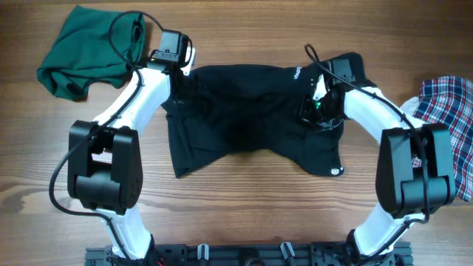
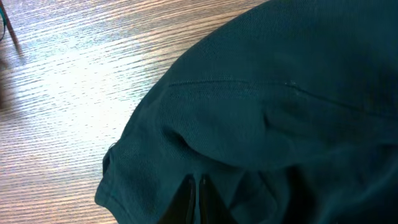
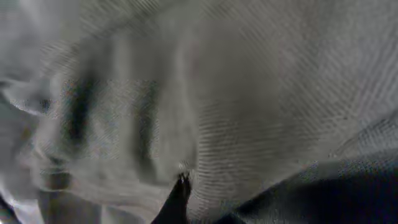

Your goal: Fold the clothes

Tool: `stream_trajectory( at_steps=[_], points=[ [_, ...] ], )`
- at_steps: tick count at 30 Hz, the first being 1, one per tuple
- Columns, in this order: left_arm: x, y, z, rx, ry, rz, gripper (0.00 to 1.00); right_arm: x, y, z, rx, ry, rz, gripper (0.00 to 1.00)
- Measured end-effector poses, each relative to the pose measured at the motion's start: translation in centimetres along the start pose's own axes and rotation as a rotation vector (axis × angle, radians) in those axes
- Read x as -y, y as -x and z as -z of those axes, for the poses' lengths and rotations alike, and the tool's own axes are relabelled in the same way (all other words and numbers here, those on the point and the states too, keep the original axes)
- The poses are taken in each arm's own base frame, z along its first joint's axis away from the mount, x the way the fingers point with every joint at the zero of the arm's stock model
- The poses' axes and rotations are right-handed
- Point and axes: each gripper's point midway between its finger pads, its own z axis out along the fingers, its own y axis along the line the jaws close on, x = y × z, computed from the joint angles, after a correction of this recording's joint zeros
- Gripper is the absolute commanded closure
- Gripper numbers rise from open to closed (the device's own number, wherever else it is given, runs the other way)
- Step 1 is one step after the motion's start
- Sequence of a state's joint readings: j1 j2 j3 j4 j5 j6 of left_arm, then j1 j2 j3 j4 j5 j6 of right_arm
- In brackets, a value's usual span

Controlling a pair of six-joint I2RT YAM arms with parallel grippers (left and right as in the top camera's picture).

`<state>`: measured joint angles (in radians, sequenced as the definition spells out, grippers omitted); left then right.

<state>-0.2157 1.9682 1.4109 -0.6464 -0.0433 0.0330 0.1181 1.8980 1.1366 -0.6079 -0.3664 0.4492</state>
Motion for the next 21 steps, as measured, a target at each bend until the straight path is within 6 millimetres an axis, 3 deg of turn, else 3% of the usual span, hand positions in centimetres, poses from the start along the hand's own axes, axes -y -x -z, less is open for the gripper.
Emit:
stream_trajectory(
  at_steps=[16, 21],
  points=[
    [0.0, 0.0, 0.0, 0.000, 0.000, 0.000, 0.89, -4.6, 4.6, 5.6, 0.168, 0.081, 0.072, 0.94],
    [0.0, 0.0, 0.0, 0.000, 0.000, -0.001, 0.88, -4.0, 3.8, 5.5, 0.137, 0.056, 0.057, 0.90]
  ],
)
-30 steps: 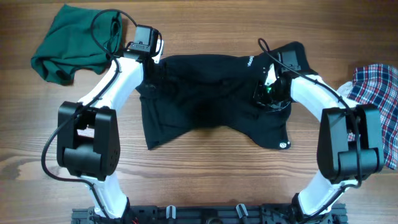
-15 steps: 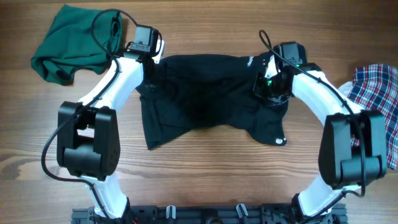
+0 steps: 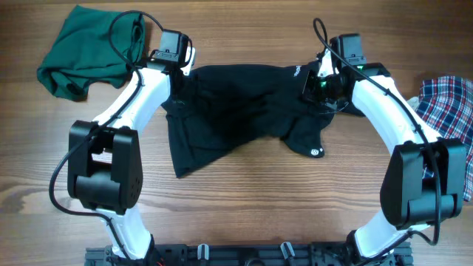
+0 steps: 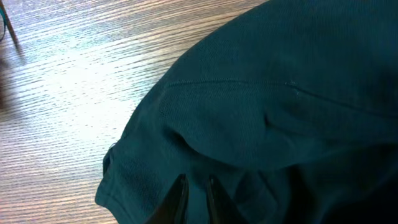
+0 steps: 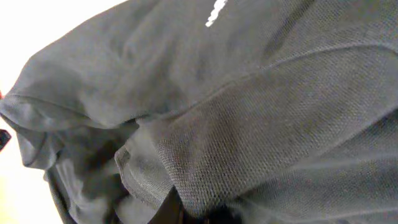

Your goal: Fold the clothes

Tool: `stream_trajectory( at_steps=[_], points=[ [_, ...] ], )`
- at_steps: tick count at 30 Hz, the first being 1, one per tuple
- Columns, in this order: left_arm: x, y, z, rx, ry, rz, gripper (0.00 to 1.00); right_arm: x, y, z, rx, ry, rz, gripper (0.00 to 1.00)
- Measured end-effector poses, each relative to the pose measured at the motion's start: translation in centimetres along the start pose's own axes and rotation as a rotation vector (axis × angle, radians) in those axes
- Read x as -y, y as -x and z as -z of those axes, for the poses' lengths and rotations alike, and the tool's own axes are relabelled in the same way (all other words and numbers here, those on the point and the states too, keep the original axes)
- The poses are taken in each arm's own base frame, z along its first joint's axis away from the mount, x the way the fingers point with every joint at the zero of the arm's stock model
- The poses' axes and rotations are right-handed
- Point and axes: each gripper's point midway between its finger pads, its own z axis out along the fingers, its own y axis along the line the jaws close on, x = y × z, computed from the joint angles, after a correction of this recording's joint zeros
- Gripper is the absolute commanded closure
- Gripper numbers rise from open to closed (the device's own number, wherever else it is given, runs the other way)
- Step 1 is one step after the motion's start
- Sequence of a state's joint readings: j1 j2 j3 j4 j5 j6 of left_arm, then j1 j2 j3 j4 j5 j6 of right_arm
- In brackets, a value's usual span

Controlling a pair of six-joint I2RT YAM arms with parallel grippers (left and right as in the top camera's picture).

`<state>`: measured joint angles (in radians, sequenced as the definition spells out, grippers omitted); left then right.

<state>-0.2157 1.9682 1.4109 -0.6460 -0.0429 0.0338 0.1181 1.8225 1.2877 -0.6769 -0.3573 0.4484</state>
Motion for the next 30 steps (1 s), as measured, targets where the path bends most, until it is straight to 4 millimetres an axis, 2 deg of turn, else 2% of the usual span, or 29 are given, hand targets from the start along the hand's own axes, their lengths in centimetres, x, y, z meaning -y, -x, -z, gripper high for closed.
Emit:
stream_trajectory(
  at_steps=[3, 8, 18, 22, 23, 24, 27, 30],
  points=[
    [0.0, 0.0, 0.0, 0.000, 0.000, 0.000, 0.89, 0.5, -0.7, 0.0, -0.025, -0.020, -0.012, 0.96],
    [0.0, 0.0, 0.0, 0.000, 0.000, 0.000, 0.89, 0.8, -1.2, 0.0, -0.045, -0.037, -0.021, 0.96],
    [0.0, 0.0, 0.0, 0.000, 0.000, 0.000, 0.89, -1.4, 1.3, 0.1, 0.047, 0.069, 0.027, 0.96],
    [0.0, 0.1, 0.0, 0.003, 0.000, 0.000, 0.89, -3.8, 5.0, 1.3, 0.178, 0.206, 0.059, 0.96],
    [0.0, 0.1, 0.0, 0.003, 0.000, 0.000, 0.89, -4.5, 7.1, 2.2, 0.257, 0.254, 0.068, 0.96],
    [0.0, 0.1, 0.0, 0.006, 0.000, 0.000, 0.90, -4.9, 8.3, 2.9, 0.305, 0.281, 0.072, 0.96],
    [0.0, 0.1, 0.0, 0.004, -0.003, 0.000, 0.94, -5.3, 11.1, 4.5, 0.421, 0.317, 0.085, 0.96],
    [0.1, 0.1, 0.0, 0.003, -0.004, -0.004, 0.93, -5.2, 12.5, 5.3, 0.496, 0.296, 0.087, 0.96]
  ],
)
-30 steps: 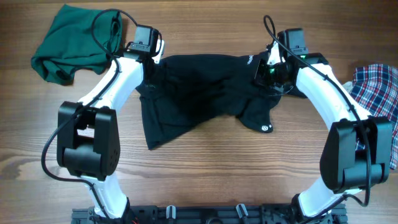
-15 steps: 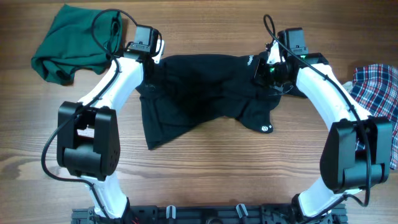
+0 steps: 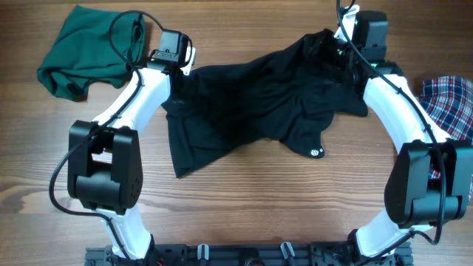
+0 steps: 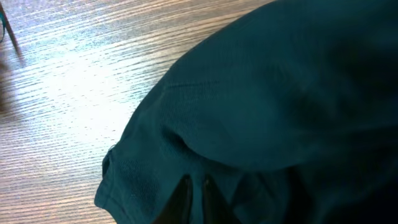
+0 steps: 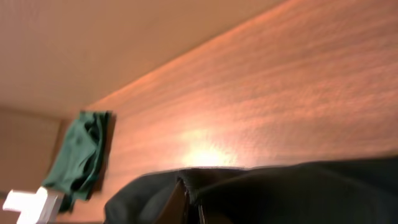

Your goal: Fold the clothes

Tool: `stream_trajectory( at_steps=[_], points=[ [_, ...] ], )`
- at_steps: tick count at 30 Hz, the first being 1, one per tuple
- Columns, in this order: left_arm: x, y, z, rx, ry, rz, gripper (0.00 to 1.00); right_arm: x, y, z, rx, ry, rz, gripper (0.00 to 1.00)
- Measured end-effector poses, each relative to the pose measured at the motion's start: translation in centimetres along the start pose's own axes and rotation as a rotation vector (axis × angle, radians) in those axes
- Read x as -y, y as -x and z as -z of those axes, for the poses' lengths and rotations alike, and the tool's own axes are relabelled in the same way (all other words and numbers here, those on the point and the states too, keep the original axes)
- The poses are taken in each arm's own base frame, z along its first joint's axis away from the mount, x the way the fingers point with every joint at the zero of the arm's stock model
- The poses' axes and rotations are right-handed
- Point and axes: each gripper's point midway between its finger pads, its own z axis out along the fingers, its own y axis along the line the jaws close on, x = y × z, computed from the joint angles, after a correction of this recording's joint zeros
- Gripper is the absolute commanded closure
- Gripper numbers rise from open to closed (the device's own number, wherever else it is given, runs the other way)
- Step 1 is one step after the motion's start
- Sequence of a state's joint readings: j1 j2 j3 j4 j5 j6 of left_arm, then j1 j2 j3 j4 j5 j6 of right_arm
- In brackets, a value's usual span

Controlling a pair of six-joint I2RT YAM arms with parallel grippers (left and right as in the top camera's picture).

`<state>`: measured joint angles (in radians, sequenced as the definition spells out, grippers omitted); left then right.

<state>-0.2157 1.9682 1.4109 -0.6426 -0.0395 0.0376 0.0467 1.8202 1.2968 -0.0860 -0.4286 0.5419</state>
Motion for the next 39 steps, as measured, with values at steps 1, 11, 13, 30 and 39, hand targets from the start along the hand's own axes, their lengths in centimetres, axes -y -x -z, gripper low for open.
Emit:
stream_trajectory(
  at_steps=[1, 11, 13, 30, 39],
  points=[
    [0.1, 0.0, 0.0, 0.000, -0.003, 0.000, 0.93, 0.1, 0.5, 0.0, 0.024, -0.012, 0.007, 0.96],
    [3.8, -0.4, 0.2, -0.008, -0.062, -0.069, 0.94, 5.5, 1.6, -5.2, 0.140, -0.126, 0.024, 0.96],
    [5.5, -0.6, 0.3, -0.008, -0.089, -0.100, 0.94, 7.8, 0.2, -6.8, 0.106, -0.170, 0.005, 0.96],
    [9.5, -0.7, 0.7, 0.011, -0.155, -0.167, 0.92, 9.7, 3.0, -1.7, -0.174, -0.396, 0.019, 0.12],
    [10.5, 1.7, 0.7, 0.111, -0.194, -0.168, 0.96, 8.4, -8.6, 3.8, -0.697, -0.409, -0.103, 0.28]
  ],
)
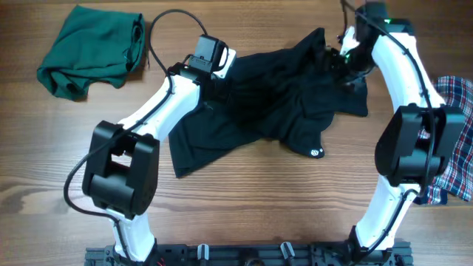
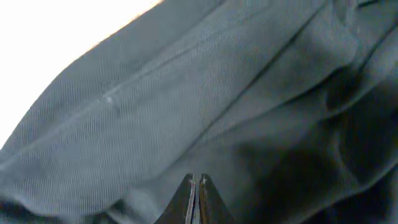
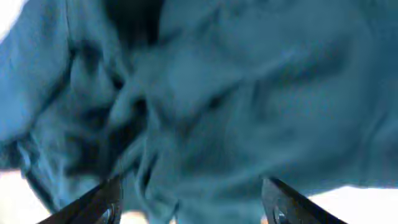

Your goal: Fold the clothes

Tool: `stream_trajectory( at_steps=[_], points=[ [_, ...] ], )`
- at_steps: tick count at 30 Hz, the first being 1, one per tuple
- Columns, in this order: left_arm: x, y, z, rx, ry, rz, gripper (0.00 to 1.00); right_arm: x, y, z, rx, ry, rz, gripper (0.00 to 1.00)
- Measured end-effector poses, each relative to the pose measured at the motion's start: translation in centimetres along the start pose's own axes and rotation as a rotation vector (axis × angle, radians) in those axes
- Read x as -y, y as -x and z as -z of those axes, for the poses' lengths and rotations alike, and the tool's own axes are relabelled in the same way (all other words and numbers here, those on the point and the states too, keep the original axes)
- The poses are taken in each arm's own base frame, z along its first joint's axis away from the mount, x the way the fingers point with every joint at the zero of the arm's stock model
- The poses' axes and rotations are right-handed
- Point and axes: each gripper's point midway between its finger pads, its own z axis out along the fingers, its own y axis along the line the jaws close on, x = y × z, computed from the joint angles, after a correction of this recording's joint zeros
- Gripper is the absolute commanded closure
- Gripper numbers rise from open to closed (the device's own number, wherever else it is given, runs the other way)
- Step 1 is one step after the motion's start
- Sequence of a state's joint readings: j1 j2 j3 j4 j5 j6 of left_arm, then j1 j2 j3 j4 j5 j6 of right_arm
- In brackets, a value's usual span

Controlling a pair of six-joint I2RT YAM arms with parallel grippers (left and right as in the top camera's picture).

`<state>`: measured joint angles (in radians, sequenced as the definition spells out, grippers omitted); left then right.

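A black shirt (image 1: 266, 103) lies crumpled across the middle of the wooden table (image 1: 244, 207). A small white logo (image 1: 315, 153) shows near the shirt's lower right corner. My left gripper (image 1: 213, 74) sits at the shirt's upper left. In the left wrist view the left gripper (image 2: 196, 184) is shut with dark fabric (image 2: 186, 93) all around its tips. My right gripper (image 1: 346, 55) hovers over the bunched upper right part of the shirt. In the right wrist view the right gripper (image 3: 193, 202) stands wide open above blurred fabric (image 3: 217, 93), with nothing between its fingers.
A crumpled green garment (image 1: 89, 48) lies at the far left corner. A red, white and blue plaid garment (image 1: 454, 133) hangs at the right edge, partly behind my right arm. Bare wood runs along the near side.
My right gripper, which held the shirt's upper right raised at the far edge, is now open above that bunched fabric. My left gripper has moved right, with the shirt's upper left edge.
The shirt first lay spread out, with my left gripper shut on its upper left and my right gripper shut on its right side. The right side then stood farther back, then raised at the far edge. Now it lies bunched and released, and the left edge sits farther right.
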<state>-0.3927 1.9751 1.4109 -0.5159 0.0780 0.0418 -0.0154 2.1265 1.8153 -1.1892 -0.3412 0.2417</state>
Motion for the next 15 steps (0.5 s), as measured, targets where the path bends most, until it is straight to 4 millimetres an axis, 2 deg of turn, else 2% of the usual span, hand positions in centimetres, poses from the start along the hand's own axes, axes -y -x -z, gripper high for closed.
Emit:
stream_trajectory(
  at_steps=[3, 6, 9, 12, 15],
  points=[
    [-0.1, -0.6, -1.1, -0.022, -0.002, 0.002, 0.96, -1.6, -2.0, -0.5, -0.068, 0.012, 0.063, 0.28],
    [-0.3, -2.5, -3.0, -0.091, 0.000, 0.008, 0.96, -4.0, -4.2, -1.1, -0.137, 0.036, 0.138, 0.30],
    [-0.4, -2.4, -3.1, -0.088, 0.001, 0.010, 0.96, -5.5, -6.2, -1.5, -0.198, 0.039, 0.178, 0.31],
    [-1.3, -2.0, -3.4, -0.066, 0.008, 0.025, 0.96, -6.2, -7.2, -2.1, -0.218, 0.015, 0.206, 0.32],
    [-2.4, -2.2, -4.4, -0.068, 0.018, 0.045, 0.96, -5.8, -7.3, -3.1, -0.212, -0.001, 0.204, 0.32]
  ],
)
